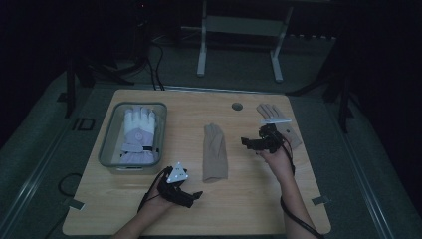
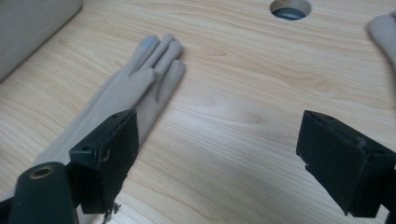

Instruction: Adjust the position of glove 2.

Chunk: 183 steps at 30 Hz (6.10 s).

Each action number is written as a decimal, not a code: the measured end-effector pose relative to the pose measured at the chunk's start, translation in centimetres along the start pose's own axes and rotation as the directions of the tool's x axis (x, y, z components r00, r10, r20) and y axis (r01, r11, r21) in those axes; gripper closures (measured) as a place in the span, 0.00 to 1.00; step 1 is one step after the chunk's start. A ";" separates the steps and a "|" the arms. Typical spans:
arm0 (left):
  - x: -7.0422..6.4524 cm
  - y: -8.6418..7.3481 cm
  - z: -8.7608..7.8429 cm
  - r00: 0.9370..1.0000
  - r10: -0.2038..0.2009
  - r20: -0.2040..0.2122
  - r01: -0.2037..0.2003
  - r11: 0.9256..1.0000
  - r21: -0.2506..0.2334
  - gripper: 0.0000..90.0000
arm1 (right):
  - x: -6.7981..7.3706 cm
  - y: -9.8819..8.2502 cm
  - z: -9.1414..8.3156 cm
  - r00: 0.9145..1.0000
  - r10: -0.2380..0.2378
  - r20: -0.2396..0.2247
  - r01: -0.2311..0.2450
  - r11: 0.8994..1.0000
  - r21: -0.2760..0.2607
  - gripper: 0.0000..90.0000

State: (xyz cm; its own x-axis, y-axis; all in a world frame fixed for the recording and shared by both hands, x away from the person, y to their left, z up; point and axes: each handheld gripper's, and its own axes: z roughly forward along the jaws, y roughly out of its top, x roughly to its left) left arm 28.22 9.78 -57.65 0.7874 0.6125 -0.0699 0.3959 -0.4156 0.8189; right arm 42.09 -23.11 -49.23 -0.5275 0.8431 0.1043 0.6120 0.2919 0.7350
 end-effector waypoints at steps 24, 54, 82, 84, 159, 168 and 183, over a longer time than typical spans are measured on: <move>0.0 0.0 0.0 1.000 0.007 0.005 -0.007 1.000 0.010 0.02 | -10.6 2.4 -2.1 0.973 0.064 0.224 -0.061 0.998 -0.017 0.57; 0.0 0.0 0.0 1.000 -0.005 0.011 0.005 1.000 0.012 0.02 | -15.2 0.9 4.4 0.946 0.110 0.306 -0.174 0.966 0.191 0.89; -0.2 0.0 0.1 1.000 0.019 0.007 -0.019 1.000 0.018 0.02 | -3.7 -1.6 -3.7 0.925 0.267 0.270 -0.252 0.964 -0.089 0.91; -0.2 0.0 0.1 1.000 0.020 0.006 -0.021 1.000 0.020 0.02 | -3.4 -2.5 -3.6 0.921 0.283 0.267 -0.271 0.959 -0.082 0.91; -0.2 0.0 0.1 1.000 0.020 0.012 -0.020 1.000 0.020 0.02 | -2.5 -4.3 -1.2 0.972 0.100 0.211 -0.087 0.994 -0.071 0.91; -0.1 0.0 0.1 1.000 0.018 0.014 -0.018 1.000 0.020 0.02 | 0.4 -1.2 -3.6 0.974 0.128 0.187 -0.100 0.983 -0.152 0.91; -0.2 0.0 0.1 1.000 0.026 0.009 -0.026 1.000 0.016 0.02 | 5.6 2.1 -4.0 0.981 0.093 0.169 -0.054 0.973 -0.222 0.90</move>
State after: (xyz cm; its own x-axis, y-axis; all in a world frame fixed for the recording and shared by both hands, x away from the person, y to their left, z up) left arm 28.12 9.62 -57.67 0.8015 0.5956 -0.0539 0.3827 -0.4417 0.8115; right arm 38.06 -19.58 -44.43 -0.3605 0.9310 0.0576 0.4936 0.1380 0.8587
